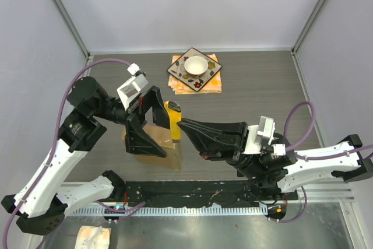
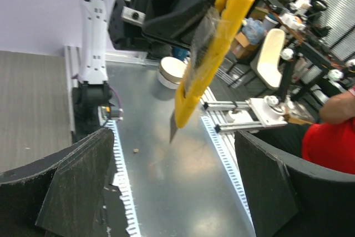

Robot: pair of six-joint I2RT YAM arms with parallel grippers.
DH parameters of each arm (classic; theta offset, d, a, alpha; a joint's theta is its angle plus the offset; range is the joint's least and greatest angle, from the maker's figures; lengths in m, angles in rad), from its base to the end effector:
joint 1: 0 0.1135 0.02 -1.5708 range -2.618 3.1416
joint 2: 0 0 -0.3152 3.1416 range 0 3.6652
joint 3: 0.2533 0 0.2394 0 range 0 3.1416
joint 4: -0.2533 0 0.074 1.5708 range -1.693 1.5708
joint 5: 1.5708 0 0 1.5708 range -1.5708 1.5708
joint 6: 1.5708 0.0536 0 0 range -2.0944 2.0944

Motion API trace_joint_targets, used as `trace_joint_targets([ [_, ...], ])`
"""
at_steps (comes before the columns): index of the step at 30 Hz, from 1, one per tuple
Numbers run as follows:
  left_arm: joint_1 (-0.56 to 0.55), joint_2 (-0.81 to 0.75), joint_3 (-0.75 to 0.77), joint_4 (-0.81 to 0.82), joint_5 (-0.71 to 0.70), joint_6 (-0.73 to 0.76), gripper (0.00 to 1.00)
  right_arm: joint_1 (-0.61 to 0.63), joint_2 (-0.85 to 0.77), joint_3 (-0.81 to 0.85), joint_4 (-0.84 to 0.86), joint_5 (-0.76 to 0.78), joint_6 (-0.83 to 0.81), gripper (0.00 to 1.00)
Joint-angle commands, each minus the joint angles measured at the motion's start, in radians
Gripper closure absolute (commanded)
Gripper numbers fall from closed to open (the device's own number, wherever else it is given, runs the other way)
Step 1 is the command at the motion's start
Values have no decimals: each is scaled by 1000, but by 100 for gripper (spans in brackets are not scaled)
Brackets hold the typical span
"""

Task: Unpack the express box
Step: Cut the express box at the center of the board.

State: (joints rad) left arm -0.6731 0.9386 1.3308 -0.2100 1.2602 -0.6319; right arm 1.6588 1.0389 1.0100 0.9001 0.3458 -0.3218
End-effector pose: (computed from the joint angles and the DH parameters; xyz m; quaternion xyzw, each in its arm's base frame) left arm 0.0572 -0.1109 0.5282 0.4634 0.5075 -0.6766 0.2645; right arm 0.0028 0.1746 0.5336 -0.1937 0.3203 0.5273 0.7628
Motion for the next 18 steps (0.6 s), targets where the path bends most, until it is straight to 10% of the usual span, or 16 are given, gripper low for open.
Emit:
trace_joint_targets([
  [1,7,-23,39,-92,-111,130,10,-13,33,-7,112,12,21,99],
  [13,7,-52,31,-175,-134,256,47,-57,102,-11,229,30,23,99],
  [18,6,-67,38,-221,-203,319,95,-73,118,-17,243,33,29,99],
])
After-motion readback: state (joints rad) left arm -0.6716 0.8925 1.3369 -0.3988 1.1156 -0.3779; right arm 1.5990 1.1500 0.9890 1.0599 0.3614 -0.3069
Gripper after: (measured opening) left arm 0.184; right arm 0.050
